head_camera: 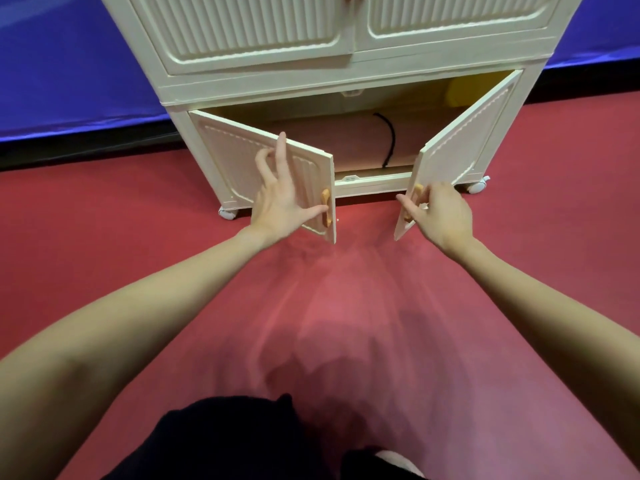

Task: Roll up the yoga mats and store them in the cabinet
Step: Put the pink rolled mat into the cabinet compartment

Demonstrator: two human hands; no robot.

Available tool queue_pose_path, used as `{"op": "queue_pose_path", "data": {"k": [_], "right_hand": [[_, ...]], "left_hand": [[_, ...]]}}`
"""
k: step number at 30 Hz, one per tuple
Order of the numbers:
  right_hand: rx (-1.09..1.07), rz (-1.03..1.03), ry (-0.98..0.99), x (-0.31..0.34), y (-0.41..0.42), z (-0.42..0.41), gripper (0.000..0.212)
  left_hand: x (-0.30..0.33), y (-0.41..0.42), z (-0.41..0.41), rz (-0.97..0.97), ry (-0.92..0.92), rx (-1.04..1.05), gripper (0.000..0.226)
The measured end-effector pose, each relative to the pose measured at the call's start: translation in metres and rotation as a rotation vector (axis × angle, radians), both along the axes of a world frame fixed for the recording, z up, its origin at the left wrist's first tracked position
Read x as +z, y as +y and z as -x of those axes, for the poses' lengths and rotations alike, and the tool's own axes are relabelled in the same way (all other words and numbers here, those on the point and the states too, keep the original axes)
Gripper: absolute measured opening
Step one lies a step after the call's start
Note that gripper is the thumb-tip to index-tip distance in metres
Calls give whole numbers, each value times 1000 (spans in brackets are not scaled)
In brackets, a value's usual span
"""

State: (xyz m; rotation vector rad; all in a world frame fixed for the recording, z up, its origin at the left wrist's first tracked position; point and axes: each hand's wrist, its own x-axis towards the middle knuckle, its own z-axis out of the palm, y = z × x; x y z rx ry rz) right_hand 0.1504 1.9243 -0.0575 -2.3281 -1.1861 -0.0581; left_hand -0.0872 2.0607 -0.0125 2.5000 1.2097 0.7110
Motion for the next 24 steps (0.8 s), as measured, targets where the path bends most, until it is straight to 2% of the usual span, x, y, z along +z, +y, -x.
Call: {"op": "queue_pose_path", "data": {"k": [2,5,8,10,16,19,24], "right_hand": [[120,24,35,-4,1,-2,39],[253,-5,16,-5,2,-7,23],[356,71,38,-1,6,-14,9],[432,116,31,2,12,-18,6],[520,156,-63,9,38,-22,7],[525,151,-62,7,54,-21,9],[486,176,-143,4,89,-22,17]], "left_hand": [[-13,-2,-7,43,-127,88,127],[-26,-3,-15,94,-198,163,85],[-31,3,-22,107,-128,39,37],[-34,9,-31,105,-124,-37,24],[-30,31,-70,181,-175,-131,18],[-30,43,-85,175,-209,-133,15],[-31,71,-99,102,-165,-195,19]]}}
